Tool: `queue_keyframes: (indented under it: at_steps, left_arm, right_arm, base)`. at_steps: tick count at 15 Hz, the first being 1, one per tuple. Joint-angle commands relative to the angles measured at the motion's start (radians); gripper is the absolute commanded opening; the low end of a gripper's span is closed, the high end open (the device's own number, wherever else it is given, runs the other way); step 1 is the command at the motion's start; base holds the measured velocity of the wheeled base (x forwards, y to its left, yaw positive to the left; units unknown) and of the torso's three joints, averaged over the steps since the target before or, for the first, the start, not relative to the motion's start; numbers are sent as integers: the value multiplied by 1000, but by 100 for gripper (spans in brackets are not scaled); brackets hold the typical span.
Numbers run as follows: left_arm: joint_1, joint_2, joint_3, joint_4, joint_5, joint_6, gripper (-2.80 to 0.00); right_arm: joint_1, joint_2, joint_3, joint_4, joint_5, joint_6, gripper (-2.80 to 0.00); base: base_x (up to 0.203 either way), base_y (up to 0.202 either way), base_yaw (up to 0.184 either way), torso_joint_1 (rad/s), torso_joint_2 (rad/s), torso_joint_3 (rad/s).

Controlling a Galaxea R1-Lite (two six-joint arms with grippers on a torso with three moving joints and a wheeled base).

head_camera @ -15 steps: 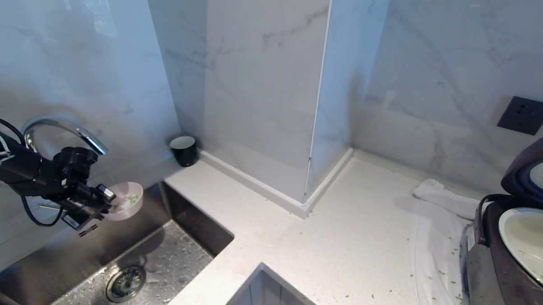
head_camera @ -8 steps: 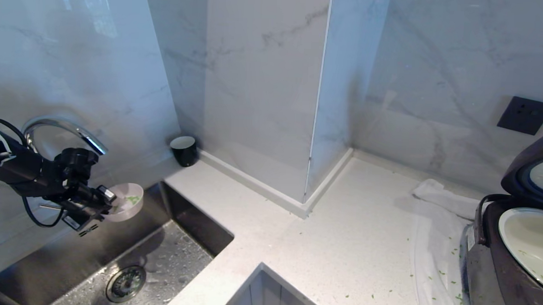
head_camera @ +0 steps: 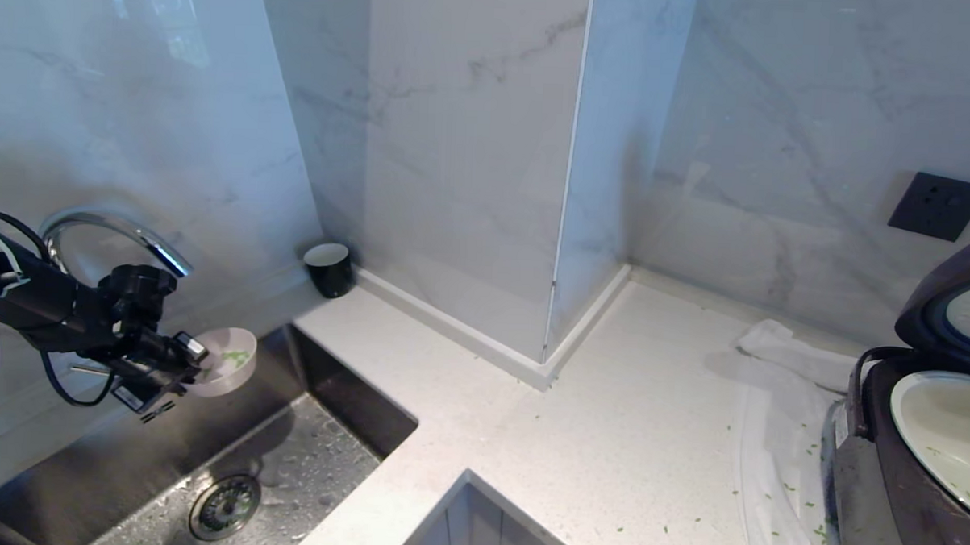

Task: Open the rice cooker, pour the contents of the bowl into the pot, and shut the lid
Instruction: Fill a bowl with water from the tap

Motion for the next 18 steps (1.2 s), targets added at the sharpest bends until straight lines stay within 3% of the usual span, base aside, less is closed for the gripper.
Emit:
queue_keyframes:
  at_steps: [1, 18]
  left_arm:
    - [-1, 0, 1, 1, 0, -5, -280]
    - [-6, 11, -6, 0, 0, -6, -280]
  right_arm:
    - [1, 0, 0, 0, 0, -1, -280]
    - [0, 0, 0, 0, 1, -1, -280]
  base:
    - [0, 0, 0, 0, 0, 0]
    - [0, 0, 0, 0, 0, 0]
